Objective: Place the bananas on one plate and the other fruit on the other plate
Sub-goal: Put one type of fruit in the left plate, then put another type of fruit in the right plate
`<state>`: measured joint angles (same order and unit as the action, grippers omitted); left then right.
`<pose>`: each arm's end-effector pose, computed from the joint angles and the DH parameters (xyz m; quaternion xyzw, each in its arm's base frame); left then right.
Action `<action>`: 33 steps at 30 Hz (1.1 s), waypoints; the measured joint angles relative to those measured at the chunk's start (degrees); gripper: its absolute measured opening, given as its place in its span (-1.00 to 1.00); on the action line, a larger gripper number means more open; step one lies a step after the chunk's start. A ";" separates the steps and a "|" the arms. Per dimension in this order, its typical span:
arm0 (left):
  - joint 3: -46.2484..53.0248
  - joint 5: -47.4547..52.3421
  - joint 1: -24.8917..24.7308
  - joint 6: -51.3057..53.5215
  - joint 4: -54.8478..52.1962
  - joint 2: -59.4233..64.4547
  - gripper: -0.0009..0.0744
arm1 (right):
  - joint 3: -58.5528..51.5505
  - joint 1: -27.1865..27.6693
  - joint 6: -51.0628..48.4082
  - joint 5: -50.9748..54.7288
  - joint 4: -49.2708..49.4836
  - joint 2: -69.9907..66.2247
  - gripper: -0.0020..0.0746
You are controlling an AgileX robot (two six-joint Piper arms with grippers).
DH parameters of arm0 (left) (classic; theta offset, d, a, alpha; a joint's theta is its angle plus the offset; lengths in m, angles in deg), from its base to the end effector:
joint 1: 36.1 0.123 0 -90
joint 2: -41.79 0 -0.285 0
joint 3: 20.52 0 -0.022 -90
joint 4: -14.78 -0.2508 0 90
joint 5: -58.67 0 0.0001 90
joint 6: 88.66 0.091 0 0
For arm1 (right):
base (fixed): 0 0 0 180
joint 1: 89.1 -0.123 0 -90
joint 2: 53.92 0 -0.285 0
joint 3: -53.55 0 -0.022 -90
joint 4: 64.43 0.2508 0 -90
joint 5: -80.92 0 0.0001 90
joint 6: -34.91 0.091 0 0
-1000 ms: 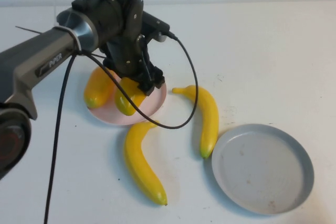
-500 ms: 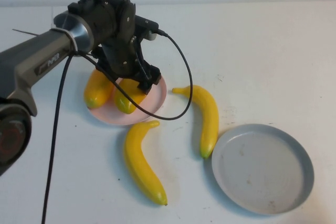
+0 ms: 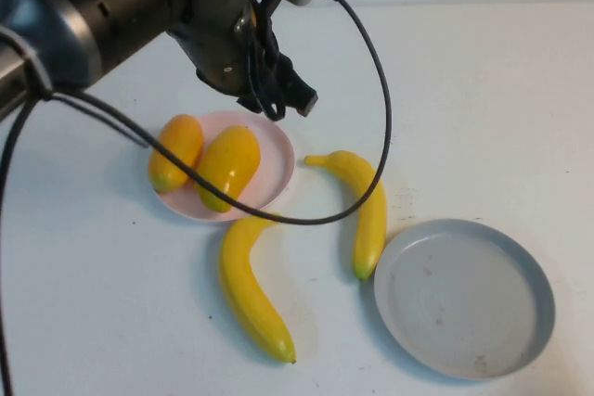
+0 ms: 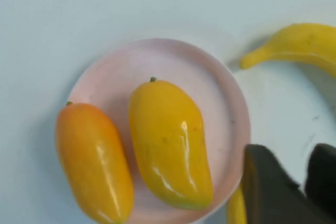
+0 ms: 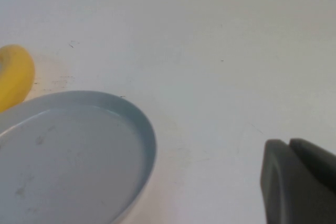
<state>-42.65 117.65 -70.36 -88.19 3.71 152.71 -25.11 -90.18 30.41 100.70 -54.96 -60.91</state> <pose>0.3394 -0.2131 0.3409 0.3091 0.9052 0.0089 0.2914 0.0531 0.0061 0.1748 0.0062 0.7942 0.0512 0.6055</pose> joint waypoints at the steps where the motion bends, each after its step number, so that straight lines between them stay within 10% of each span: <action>1: 1.98 -0.87 -0.51 0.00 0.10 -2.07 -0.62 | 0.00 0.00 0.00 0.00 0.00 0.00 -0.99; 6: 14.01 -6.87 -0.52 -1.24 -0.72 -11.06 -0.92 | 0.00 0.00 0.00 0.00 0.00 0.00 -0.99; 21: 49.29 -26.55 -0.52 -6.94 4.42 -42.67 -0.97 | 0.00 0.00 0.00 0.00 0.00 0.00 -0.99; 33: 54.99 -30.21 -0.52 -6.73 2.89 -46.73 -0.97 | 0.00 0.00 0.00 0.00 0.00 0.00 -0.99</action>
<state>12.35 87.45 -70.87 -94.92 6.60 105.98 -25.11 -90.18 30.41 100.70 -54.96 -60.91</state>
